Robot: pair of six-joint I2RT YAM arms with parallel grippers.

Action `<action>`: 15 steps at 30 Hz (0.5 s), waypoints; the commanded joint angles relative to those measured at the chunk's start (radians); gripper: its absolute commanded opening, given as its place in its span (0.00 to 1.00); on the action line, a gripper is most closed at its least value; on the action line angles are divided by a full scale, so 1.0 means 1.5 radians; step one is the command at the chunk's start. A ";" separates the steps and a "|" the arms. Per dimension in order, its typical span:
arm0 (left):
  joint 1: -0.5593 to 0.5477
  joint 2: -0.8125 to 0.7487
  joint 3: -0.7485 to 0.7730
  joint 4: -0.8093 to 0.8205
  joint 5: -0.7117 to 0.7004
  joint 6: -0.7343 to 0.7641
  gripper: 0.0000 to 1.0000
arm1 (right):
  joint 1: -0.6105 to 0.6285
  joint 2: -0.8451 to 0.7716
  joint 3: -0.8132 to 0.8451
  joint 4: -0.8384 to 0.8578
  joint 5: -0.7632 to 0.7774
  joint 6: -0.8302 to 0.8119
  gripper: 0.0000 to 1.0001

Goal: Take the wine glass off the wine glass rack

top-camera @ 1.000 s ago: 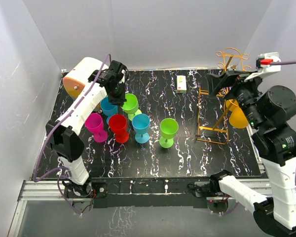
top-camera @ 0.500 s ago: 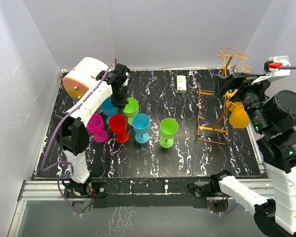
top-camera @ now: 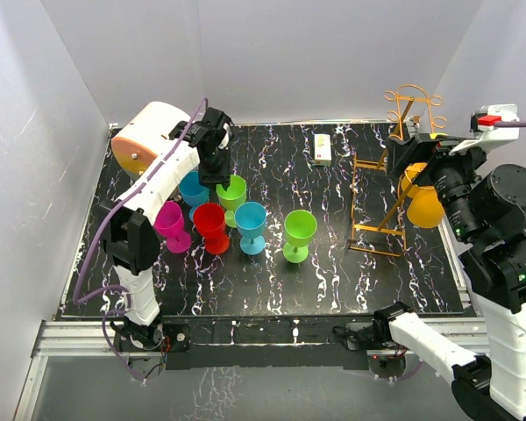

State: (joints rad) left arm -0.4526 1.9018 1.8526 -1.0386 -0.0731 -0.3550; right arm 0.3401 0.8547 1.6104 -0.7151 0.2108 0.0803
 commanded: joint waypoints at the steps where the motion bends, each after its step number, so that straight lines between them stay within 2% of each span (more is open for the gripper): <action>1: 0.003 -0.033 0.061 -0.026 0.028 0.010 0.38 | 0.001 0.022 0.046 -0.050 0.079 -0.047 0.98; 4: 0.003 -0.051 0.080 -0.028 0.047 0.018 0.45 | 0.001 0.042 0.054 -0.097 0.154 -0.080 0.98; 10: 0.003 -0.124 0.086 -0.007 0.087 0.049 0.68 | 0.001 0.082 0.053 -0.153 0.274 -0.110 0.98; 15: 0.003 -0.182 0.084 0.015 0.105 0.074 0.79 | 0.001 0.142 0.091 -0.191 0.357 -0.116 0.98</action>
State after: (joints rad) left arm -0.4526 1.7489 1.9453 -1.0435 0.0341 -0.2893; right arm 0.3401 1.0145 1.6764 -0.9646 0.5991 -0.0635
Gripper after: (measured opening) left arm 0.756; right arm 0.983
